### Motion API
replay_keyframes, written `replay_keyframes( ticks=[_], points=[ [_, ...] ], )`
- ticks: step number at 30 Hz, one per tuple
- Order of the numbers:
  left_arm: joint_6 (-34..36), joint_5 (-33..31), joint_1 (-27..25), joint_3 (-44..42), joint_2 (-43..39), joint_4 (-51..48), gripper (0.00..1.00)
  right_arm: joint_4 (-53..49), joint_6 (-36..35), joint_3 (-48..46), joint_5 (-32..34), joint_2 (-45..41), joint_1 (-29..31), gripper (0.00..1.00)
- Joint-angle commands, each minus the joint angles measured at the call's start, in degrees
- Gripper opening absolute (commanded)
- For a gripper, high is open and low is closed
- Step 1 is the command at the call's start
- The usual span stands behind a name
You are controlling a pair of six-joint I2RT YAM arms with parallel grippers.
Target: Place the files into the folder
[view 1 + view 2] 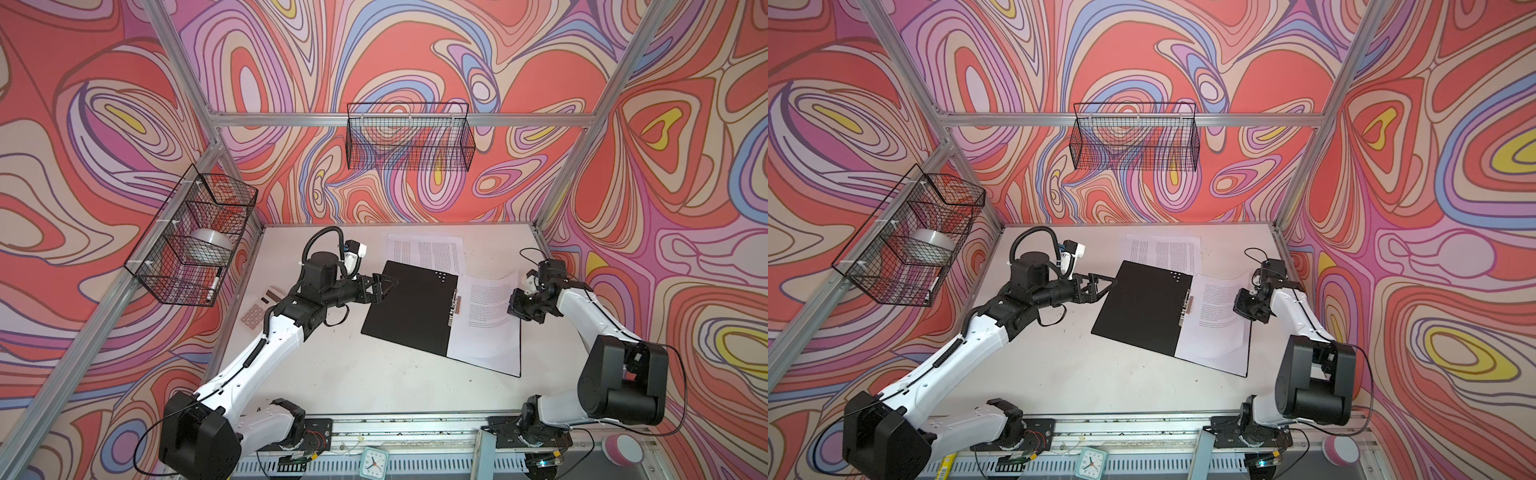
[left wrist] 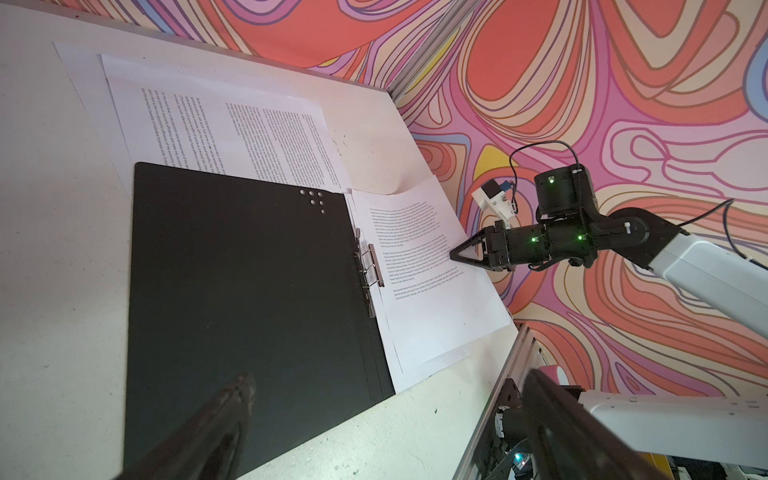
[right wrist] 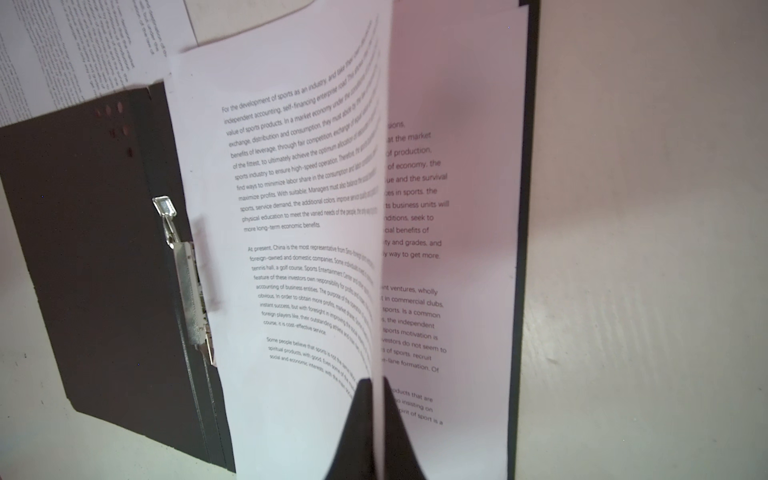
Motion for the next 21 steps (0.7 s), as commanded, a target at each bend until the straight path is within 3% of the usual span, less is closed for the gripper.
replay_keyframes(
  ticks=[1,21],
  points=[
    [1.2,-0.4,-0.2,0.1,-1.0,0.7,1.00,0.1,-1.0,-0.7,-1.1,1.3,-0.3,0.00],
    [1.3,-0.3,-0.2,0.1,-1.4,0.7,1.00,-0.9,1.8,-1.8,-3.4,1.7,-0.3,0.00]
  ],
)
